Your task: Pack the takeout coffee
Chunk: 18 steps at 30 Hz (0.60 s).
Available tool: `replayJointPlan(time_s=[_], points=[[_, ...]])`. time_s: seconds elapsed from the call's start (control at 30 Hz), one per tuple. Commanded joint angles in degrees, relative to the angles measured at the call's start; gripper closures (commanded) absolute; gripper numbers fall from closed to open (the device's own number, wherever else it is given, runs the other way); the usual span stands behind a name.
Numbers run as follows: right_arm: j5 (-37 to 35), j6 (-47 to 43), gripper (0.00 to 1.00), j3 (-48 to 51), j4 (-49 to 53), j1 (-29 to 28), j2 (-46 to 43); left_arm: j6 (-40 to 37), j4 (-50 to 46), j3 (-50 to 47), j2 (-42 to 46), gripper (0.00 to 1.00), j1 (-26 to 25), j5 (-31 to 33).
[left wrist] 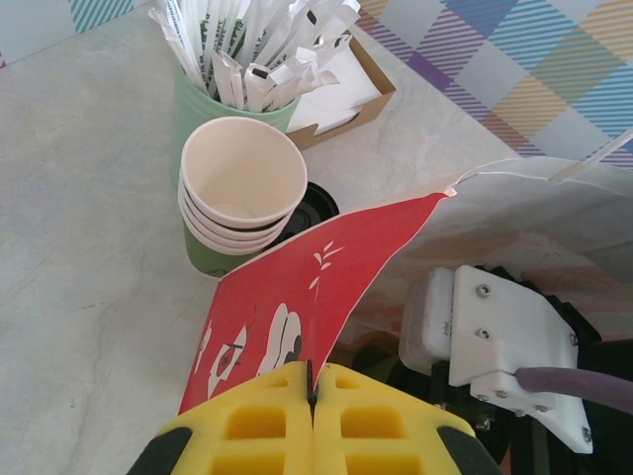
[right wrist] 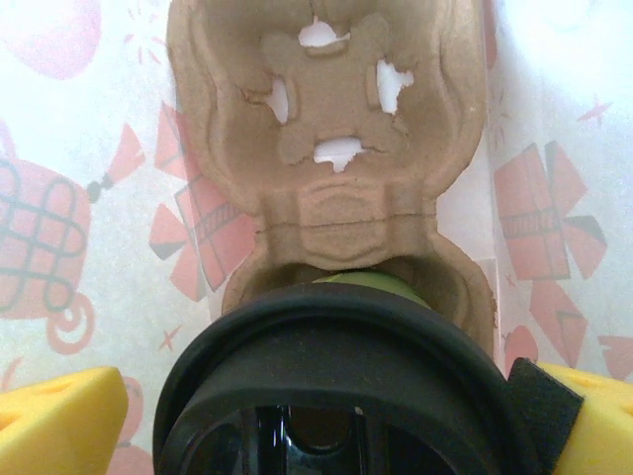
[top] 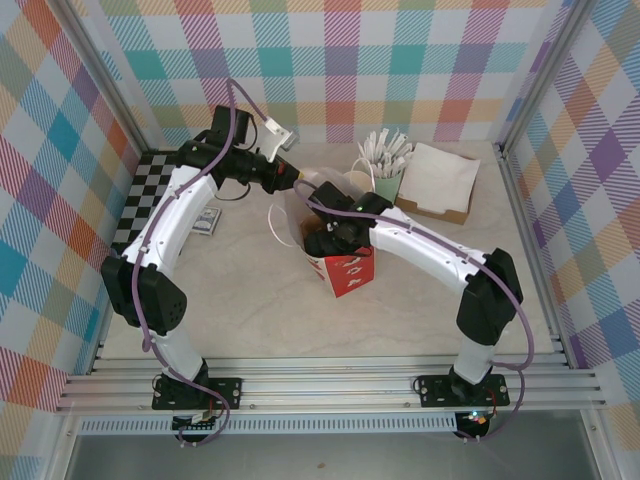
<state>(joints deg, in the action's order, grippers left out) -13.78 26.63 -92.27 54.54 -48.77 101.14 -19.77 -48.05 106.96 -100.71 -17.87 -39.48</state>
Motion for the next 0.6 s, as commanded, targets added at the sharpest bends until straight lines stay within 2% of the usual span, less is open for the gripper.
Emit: replayJointPlan(time_s=[0.0,0.57], points=[[-1.0,0.6,0.0,-2.2,1.2,-0.3,-2.4,-1.1,-0.4,1.3,-0.3,1.0,-0.3,-0.1],[-4.5,-2.6,0.0,-3.2,-1.5,-0.6,-4.9,-0.9,-0.9,1.9,-1.1,1.0,-0.3,0.1]])
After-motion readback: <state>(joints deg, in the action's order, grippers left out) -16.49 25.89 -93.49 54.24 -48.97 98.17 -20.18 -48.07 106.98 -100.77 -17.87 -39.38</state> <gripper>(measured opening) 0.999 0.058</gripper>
